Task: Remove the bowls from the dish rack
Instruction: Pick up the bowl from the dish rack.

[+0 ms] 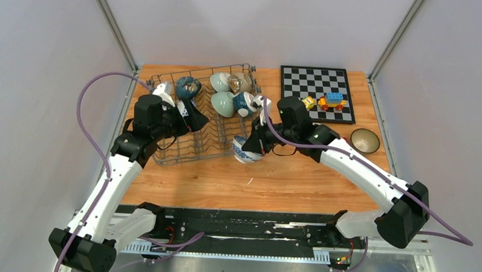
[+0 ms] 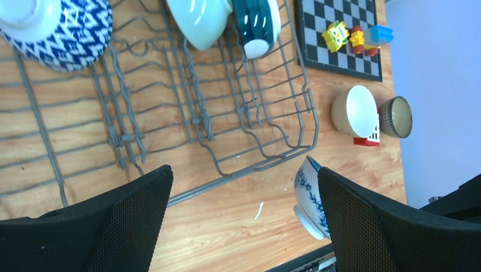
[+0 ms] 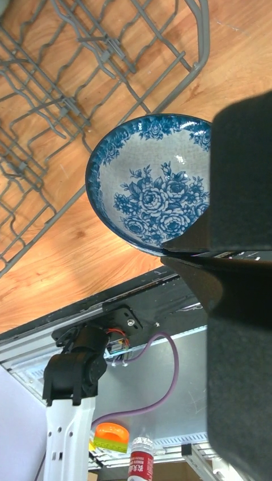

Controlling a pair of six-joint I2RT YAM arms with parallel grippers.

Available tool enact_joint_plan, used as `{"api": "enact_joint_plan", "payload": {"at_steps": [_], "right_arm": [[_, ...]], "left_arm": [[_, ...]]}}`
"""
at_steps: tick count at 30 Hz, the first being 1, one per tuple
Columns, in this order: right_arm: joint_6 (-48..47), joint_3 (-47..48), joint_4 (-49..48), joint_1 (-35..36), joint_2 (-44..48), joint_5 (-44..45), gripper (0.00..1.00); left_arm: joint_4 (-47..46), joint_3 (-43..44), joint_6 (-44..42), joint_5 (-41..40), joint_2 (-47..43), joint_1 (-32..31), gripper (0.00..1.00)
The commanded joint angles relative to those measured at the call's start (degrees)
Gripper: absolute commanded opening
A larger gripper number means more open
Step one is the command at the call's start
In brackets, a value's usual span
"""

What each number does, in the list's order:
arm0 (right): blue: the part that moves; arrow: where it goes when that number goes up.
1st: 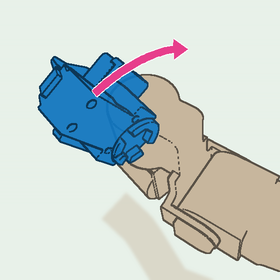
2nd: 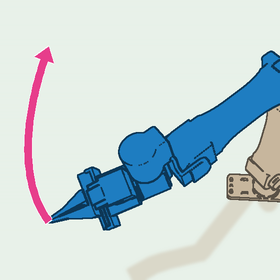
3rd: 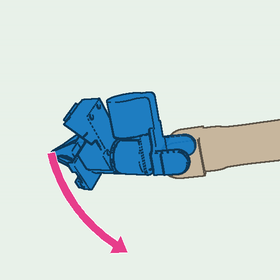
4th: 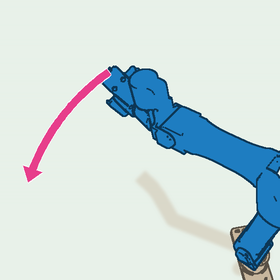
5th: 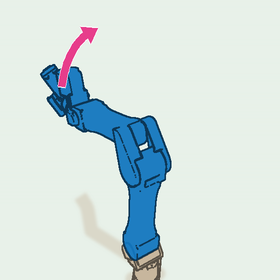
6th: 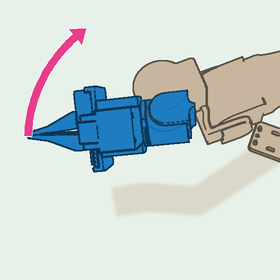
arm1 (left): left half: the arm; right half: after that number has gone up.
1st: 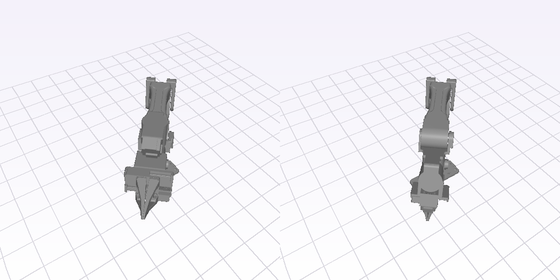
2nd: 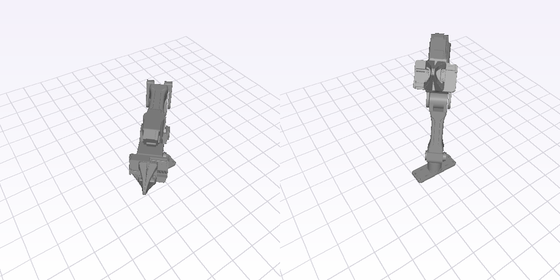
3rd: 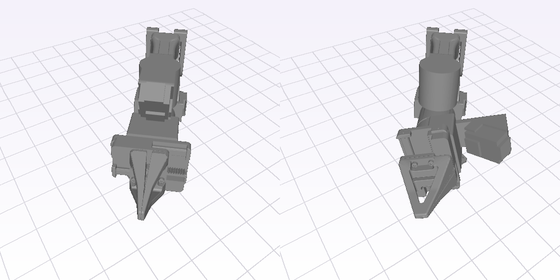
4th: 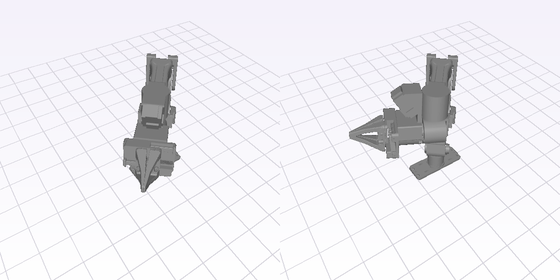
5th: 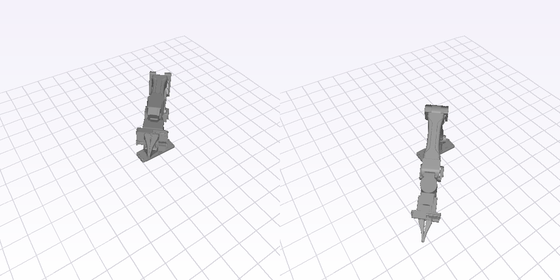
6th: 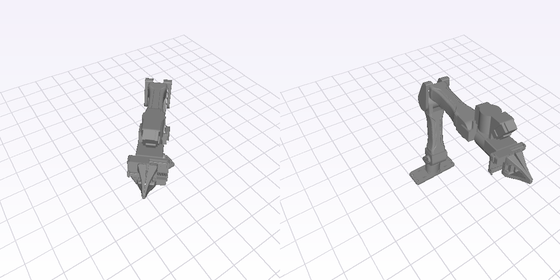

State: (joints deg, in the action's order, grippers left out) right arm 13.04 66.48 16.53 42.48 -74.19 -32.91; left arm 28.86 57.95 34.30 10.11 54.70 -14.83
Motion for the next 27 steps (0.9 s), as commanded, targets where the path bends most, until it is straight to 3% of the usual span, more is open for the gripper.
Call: {"api": "enact_joint_plan", "payload": {"at_steps": [1, 9, 14, 27], "right_arm": [[0.78, -1.67, -2.08, 0.49, -0.31, -0.45, 0.00], [-0.45, -5.67, -0.96, 1.19, 1.08, 1.25, 0.00], [-3.33, -7.73, 2.18, 3.38, 3.05, 5.66, 0.00], [-12.41, -8.29, 8.05, 14.34, 4.62, 23.08, 0.00]], "left_arm": [[-1.55, -2.88, 2.54, 1.40, -2.02, -0.72, 1.00], [-1.19, -4.71, 3.27, 3.65, -3.83, -1.54, 1.00], [-1.08, -6.98, 3.95, 4.51, -4.80, -5.71, 1.00], [-1.62, -14.41, 6.18, 5.10, -5.93, -15.01, 1.00]]}}
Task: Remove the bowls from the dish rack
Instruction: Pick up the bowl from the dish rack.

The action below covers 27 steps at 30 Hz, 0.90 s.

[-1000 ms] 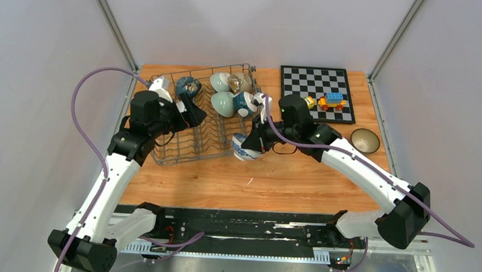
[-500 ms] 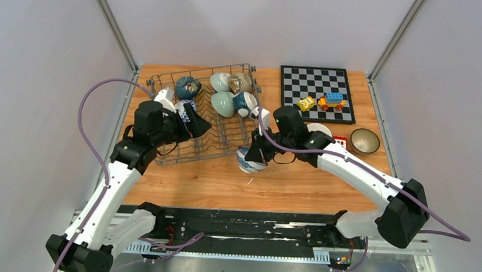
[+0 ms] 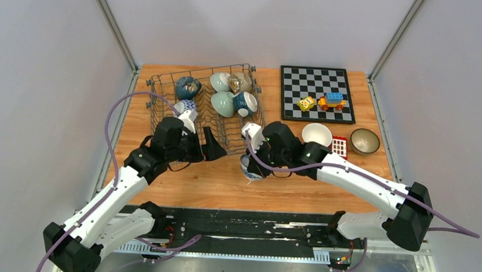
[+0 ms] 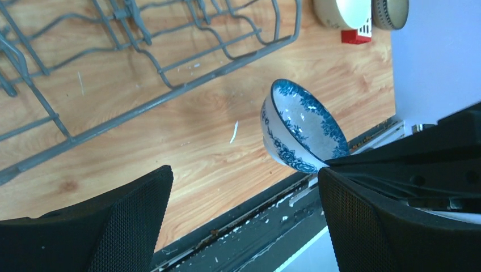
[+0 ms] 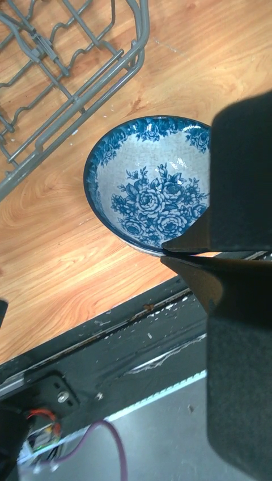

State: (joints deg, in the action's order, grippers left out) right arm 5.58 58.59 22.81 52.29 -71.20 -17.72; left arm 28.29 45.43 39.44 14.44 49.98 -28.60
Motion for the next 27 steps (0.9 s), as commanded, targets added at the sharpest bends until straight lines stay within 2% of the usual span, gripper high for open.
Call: {"api": "enact_joint_plan", "payload": {"at_steps": [1, 10, 16, 27], "right_arm": [[-5.32, -0.34, 2.21, 5.67, 1.74, 9.55, 0.00], [-12.37, -2.95, 3.82, 13.04, 5.10, 21.67, 0.00], [-17.86, -5.22, 3.25, 19.89, 5.65, 30.56, 0.00], [-29.48, -6.89, 2.81, 33.79, 5.55, 46.45, 0.00]], "left_arm": [[-1.05, -2.26, 1.07, 0.77, -1.51, -1.36, 1.00], [-0.80, -3.35, -0.12, 1.17, -1.71, -1.37, 1.00], [-11.82, -9.34, 4.93, 7.65, -0.41, -1.43, 1.00], [-12.86, -7.90, 3.56, 8.61, 0.78, -3.55, 1.00]]}}
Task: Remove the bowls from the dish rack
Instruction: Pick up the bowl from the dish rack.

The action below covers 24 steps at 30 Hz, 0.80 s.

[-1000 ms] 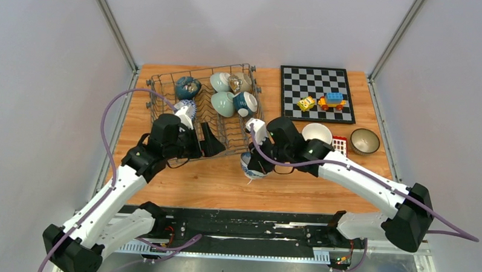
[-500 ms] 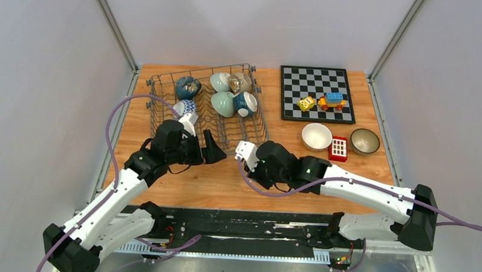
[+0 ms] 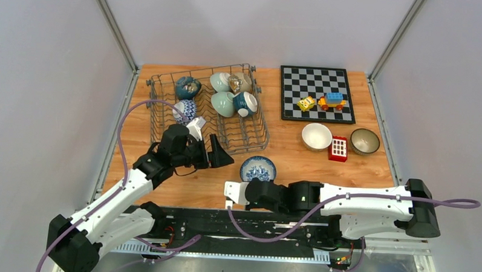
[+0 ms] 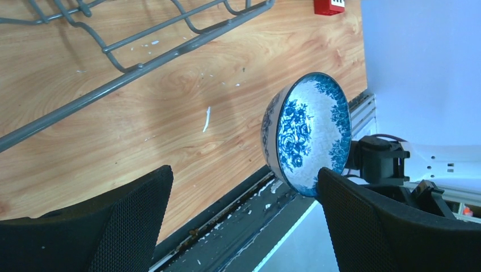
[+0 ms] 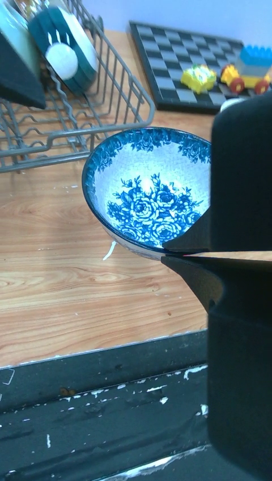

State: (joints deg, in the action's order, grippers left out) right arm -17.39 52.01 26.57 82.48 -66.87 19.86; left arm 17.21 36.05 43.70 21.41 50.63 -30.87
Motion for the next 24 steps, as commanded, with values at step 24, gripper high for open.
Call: {"api": "enact_joint_plan", "payload": {"at_steps": [24], "right_arm": [[-14.76, 0.96, 0.81, 13.21, 3.90, 8.53, 0.00]], "left_arm": [[24.67, 24.57, -31.62, -16.05, 15.29, -15.44, 0.98]]}}
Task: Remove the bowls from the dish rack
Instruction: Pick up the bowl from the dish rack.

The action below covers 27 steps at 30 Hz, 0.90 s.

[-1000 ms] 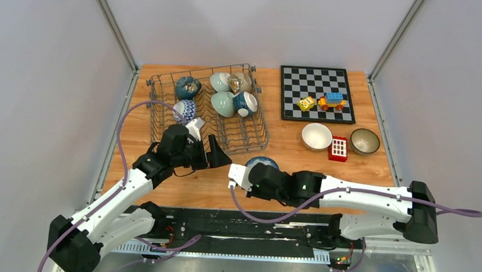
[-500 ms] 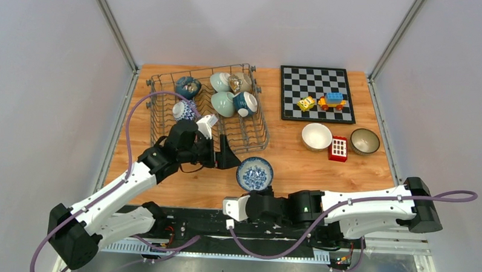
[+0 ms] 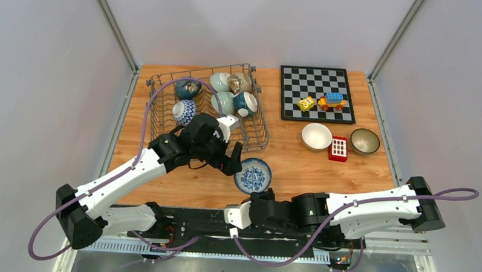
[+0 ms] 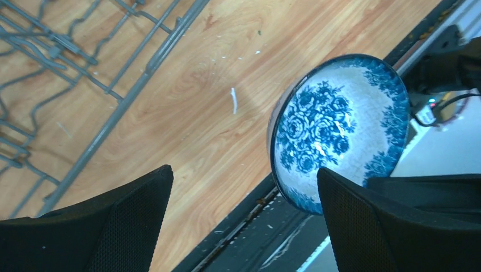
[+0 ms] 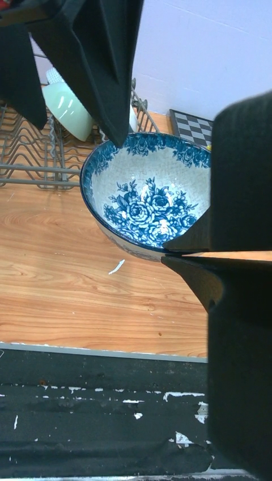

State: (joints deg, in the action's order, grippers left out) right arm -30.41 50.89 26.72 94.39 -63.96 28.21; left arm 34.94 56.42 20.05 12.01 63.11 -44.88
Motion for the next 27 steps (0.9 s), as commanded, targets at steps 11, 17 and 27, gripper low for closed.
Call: {"api": "enact_joint_plan", "payload": {"at_steps": [11, 17, 27], "right_arm": [[-2.98, 2.70, 1.20, 2.84, 1.00, -0.75, 0.00], [-3.34, 2.76, 1.32, 3.02, 0.80, -1.09, 0.00], [-3.46, 2.81, 1.16, 3.08, 0.73, -1.27, 0.00]], "left_arm": [[12.30, 13.81, -17.32, -5.97, 10.41, -4.59, 0.91], [15.23, 17.32, -18.73, -10.05, 15.74, -8.26, 0.80], [16.02, 19.04, -19.44, -9.12, 19.23, -8.87, 0.56]]}}
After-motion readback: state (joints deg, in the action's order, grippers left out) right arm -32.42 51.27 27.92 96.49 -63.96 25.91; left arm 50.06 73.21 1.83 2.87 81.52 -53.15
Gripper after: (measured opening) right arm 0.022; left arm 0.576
